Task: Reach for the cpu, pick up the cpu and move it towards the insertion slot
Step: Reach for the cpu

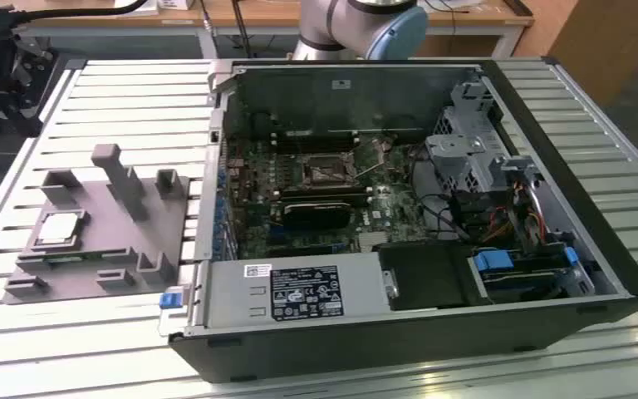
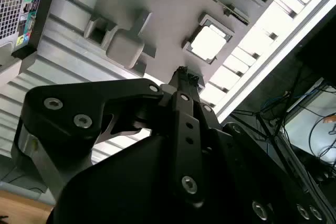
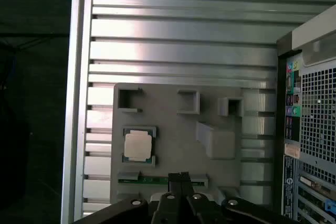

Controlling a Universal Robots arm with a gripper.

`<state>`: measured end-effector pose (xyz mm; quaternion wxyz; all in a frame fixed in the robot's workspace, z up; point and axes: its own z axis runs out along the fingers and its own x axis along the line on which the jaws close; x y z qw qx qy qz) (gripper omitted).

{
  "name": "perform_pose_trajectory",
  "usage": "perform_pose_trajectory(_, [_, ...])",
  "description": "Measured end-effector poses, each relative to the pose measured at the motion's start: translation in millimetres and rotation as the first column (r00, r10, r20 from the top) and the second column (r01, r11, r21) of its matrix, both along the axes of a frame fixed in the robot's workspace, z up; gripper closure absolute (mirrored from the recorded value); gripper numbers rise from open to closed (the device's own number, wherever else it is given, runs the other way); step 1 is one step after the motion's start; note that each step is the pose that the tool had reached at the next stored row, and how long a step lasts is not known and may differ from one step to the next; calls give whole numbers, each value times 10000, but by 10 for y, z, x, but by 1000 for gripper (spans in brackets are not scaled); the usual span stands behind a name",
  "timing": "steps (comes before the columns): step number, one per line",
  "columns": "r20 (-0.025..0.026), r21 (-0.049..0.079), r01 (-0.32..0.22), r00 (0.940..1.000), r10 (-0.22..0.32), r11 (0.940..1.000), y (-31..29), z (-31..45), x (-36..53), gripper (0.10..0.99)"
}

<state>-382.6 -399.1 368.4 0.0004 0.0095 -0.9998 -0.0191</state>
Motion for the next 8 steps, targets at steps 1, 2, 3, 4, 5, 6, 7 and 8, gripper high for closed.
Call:
perform_pose_trajectory(1, [-1, 0, 0, 10000, 0, 10000, 0, 0, 0, 980])
perform_pose_trajectory(2, [0, 0, 0, 10000, 0, 10000, 0, 0, 0, 980])
perform_pose_trajectory(3, [0, 0, 0, 10000, 0, 10000, 0, 0, 0, 980])
perform_pose_trajectory(4, [0, 0, 0, 10000, 0, 10000, 0, 0, 0, 980])
perform_pose_trajectory(5, [0, 0, 0, 10000, 0, 10000, 0, 0, 0, 980])
perform_pose_trajectory(6, [0, 0, 0, 10000, 0, 10000, 0, 0, 0, 980])
perform_pose_trajectory(7, [0, 0, 0, 10000, 0, 10000, 0, 0, 0, 980])
perform_pose_trajectory(8, [0, 0, 0, 10000, 0, 10000, 0, 0, 0, 980])
